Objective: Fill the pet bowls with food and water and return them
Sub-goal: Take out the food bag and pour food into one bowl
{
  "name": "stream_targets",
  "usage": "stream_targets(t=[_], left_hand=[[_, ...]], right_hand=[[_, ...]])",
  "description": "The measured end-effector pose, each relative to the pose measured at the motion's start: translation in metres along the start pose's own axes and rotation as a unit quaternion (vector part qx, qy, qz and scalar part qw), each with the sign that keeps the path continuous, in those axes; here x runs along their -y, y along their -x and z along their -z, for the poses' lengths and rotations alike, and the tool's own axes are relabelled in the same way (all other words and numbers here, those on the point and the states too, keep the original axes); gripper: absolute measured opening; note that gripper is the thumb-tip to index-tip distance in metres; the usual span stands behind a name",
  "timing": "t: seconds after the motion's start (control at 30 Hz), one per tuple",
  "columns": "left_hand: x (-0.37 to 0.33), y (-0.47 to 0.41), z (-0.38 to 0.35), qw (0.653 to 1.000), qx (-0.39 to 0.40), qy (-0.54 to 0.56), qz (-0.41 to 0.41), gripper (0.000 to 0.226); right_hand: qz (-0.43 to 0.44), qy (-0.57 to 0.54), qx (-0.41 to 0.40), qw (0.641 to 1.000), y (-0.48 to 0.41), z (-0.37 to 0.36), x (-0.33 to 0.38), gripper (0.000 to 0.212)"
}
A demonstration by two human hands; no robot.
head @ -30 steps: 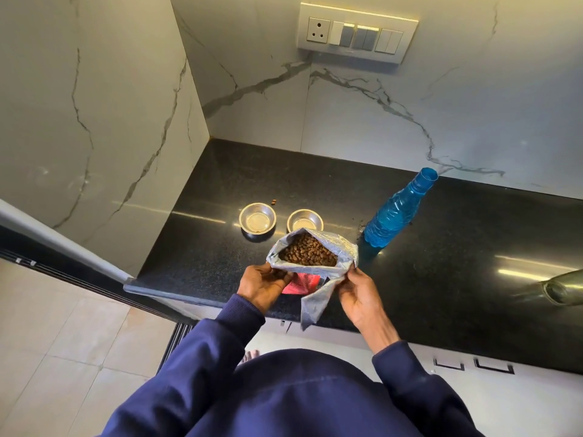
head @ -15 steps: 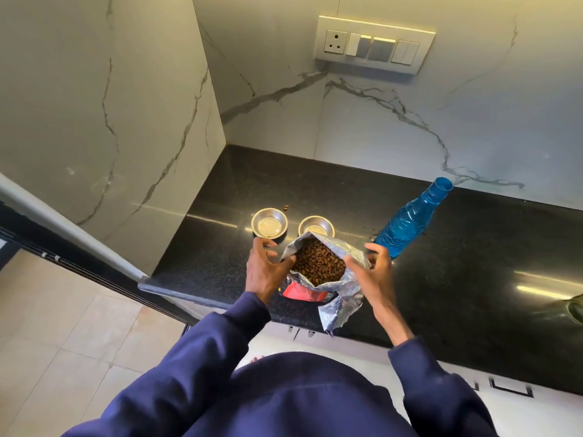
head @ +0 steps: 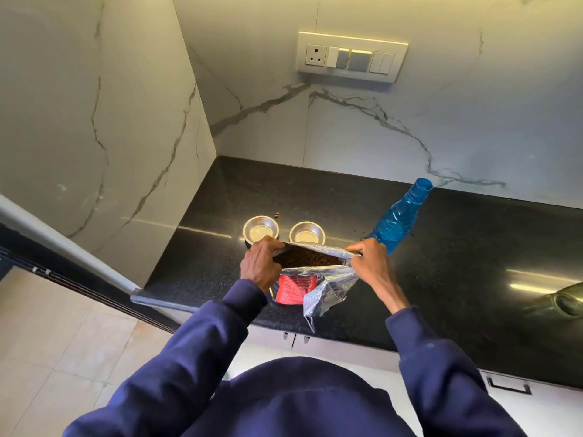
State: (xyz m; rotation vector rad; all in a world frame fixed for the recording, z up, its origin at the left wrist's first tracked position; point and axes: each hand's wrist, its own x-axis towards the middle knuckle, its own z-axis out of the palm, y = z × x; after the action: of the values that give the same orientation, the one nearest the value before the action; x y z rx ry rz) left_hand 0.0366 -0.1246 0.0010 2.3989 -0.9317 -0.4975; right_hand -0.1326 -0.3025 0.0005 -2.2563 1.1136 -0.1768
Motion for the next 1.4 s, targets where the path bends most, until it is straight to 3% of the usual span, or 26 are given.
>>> stream_targets(t=[0.1,0.27,0.43,0.53,0.73,0.9,1.03,1.17,1.3,1.4], left_hand=[[0.004,-0.006,0.002,1.000,0.010,0.006,-0.010,0.036],[-0.001,-0.002,-0.005,1.000,-0.006,-0.012,0.023,0.037],[-0.009,-0.003,-0.002,0.997,-0.072,0.002,0.034,0.034],[-0.011,-0.007,-0.002,0.998,-0.059,0.024,0.024,0.037],[-0.007,-0.010,-0.003,0.997,-0.033,0.071,-0.028,0.035],[-0.015,-0.015,-0.002,0.997,-0.038,0.041,-0.058,0.035],[-0.012,-0.018,0.001,0.993,-0.037,-0.079,-0.076,0.025],[-0.012,-0.025,-0.001,0.988,-0.020,-0.135,-0.073,0.036],[-0.003,-0.028,0.003,0.995,0.057,-0.061,-0.052,0.044],[-0.004,-0.024,0.008,0.998,0.032,0.045,-0.009,0.047]], right_hand=[[0.012,0.005,-0.003,1.000,-0.002,0.001,-0.004,0.048],[0.025,-0.016,0.104,0.994,-0.007,0.002,-0.006,0.057],[0.028,-0.031,0.089,0.995,-0.010,0.005,-0.015,0.044],[0.032,-0.049,0.079,0.995,-0.008,0.003,-0.020,0.052],[0.156,-0.115,0.033,0.981,0.005,-0.001,-0.023,0.078],[0.281,-0.023,0.008,0.959,0.012,0.001,-0.009,0.063],[0.259,0.061,0.035,0.963,0.014,0.006,-0.010,0.043],[0.199,0.061,0.038,0.977,0.013,0.008,-0.009,0.041],[0.181,0.001,0.081,0.980,0.012,0.013,-0.013,0.042],[0.190,-0.081,0.124,0.971,0.011,0.016,-0.018,0.042]])
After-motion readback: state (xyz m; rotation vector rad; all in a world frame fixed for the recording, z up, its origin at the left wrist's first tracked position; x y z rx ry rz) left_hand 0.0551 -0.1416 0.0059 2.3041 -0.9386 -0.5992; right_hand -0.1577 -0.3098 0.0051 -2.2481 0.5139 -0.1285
